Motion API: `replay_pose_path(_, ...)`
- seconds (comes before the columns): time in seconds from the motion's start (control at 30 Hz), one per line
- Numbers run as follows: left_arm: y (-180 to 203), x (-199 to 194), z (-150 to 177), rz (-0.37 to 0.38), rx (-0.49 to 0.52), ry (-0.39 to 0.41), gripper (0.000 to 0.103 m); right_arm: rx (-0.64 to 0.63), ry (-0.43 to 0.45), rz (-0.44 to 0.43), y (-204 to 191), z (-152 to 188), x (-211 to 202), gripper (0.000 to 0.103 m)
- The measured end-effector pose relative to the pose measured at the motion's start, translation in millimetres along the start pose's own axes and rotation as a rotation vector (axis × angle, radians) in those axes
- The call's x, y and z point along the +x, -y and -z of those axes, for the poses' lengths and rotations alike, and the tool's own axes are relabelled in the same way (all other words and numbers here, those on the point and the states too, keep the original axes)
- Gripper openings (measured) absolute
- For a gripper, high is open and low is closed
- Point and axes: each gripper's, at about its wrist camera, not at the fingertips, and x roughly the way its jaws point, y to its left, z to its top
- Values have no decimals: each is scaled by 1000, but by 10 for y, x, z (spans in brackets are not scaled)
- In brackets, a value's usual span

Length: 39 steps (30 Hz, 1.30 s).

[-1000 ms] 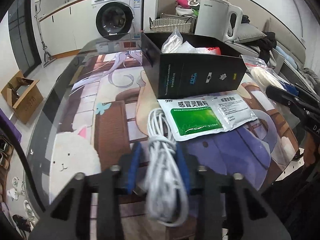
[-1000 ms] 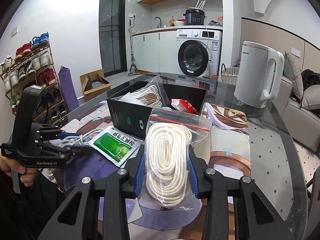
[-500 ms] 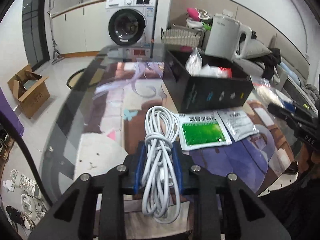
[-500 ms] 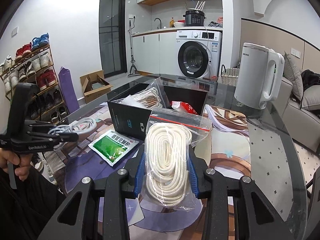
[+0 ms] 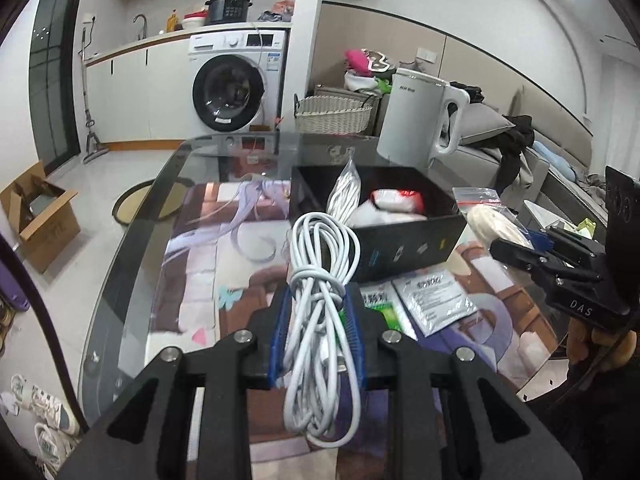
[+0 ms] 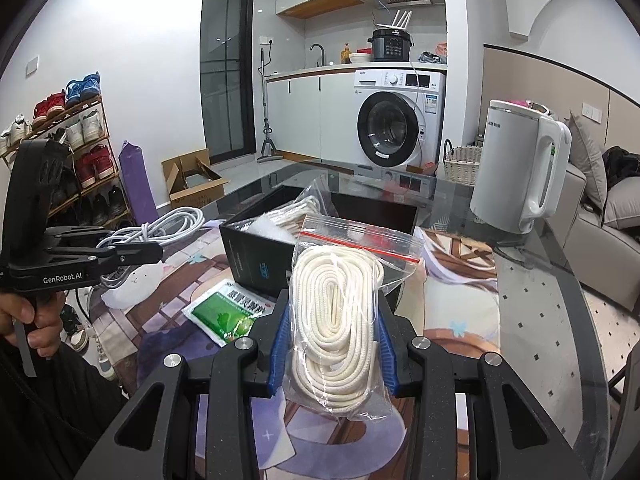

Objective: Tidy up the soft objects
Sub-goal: 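Lift the rope bag and white cable up over the black box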

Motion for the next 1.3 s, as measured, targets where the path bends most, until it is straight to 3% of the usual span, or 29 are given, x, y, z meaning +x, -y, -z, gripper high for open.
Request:
replay_pose_path(0.77, 249, 396, -740, 63, 71, 79, 25, -4, 18, 39, 148, -412, 234, 37)
replay_pose_path(1.3, 409, 816, -985, 112, 119, 81, 25, -2, -30, 34, 295, -603, 678, 37)
